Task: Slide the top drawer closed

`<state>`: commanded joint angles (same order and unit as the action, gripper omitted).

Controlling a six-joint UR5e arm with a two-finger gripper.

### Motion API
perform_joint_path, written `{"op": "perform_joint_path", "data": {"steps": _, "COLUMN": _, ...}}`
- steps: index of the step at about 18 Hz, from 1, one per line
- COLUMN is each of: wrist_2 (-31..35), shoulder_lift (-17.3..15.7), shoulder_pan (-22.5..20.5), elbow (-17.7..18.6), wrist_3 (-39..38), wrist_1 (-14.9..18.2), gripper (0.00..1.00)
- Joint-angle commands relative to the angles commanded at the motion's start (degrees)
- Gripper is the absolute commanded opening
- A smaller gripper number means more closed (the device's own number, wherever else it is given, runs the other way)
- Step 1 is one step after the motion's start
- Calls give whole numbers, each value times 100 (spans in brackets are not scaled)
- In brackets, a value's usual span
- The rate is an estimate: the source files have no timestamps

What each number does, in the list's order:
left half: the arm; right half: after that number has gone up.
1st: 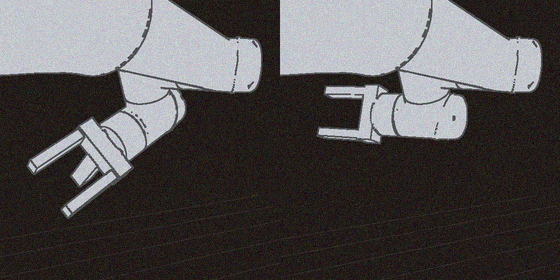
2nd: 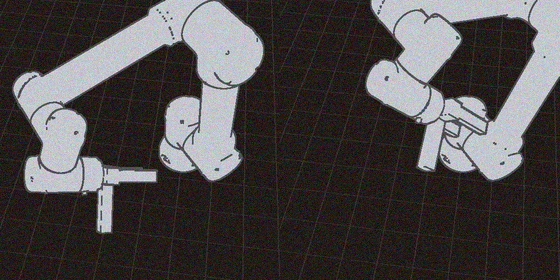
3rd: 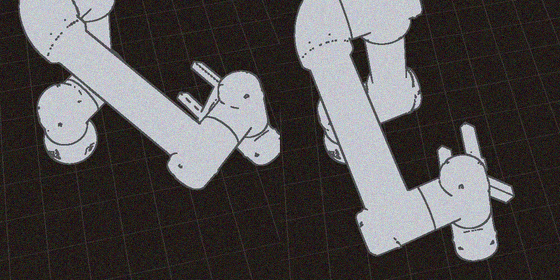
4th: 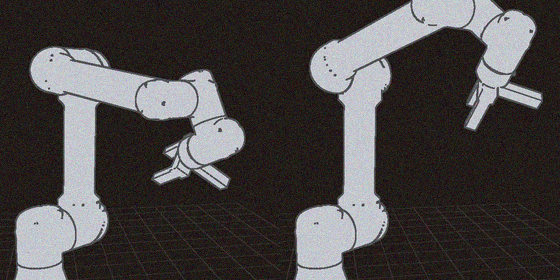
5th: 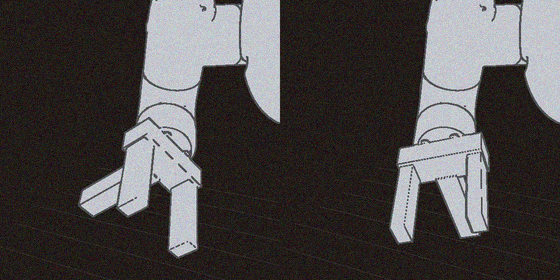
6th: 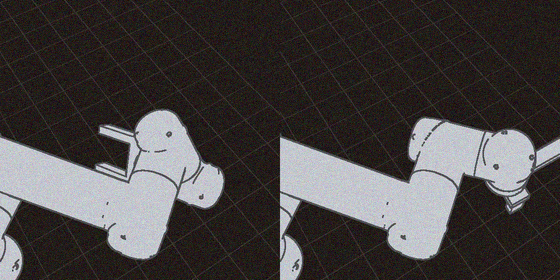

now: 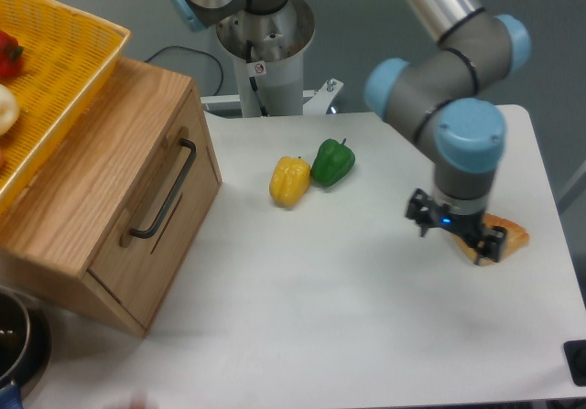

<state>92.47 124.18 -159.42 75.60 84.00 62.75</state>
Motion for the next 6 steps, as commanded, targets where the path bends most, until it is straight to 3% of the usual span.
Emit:
{"op": "perform_joint_path", "data": {"steps": 3, "wrist_2": -142, "shoulder_lift": 255, "shoulder_pan": -159, "elbow": -334, "wrist_3": 275, "wrist_1": 175, "gripper": 100}}
{"op": "perform_joint_path", "data": {"steps": 6, "wrist_2": -142, "shoulder_lift": 396, "shoulder_pan": -168, "elbow": -677, "wrist_3": 398, "wrist_1": 587, "gripper": 100}}
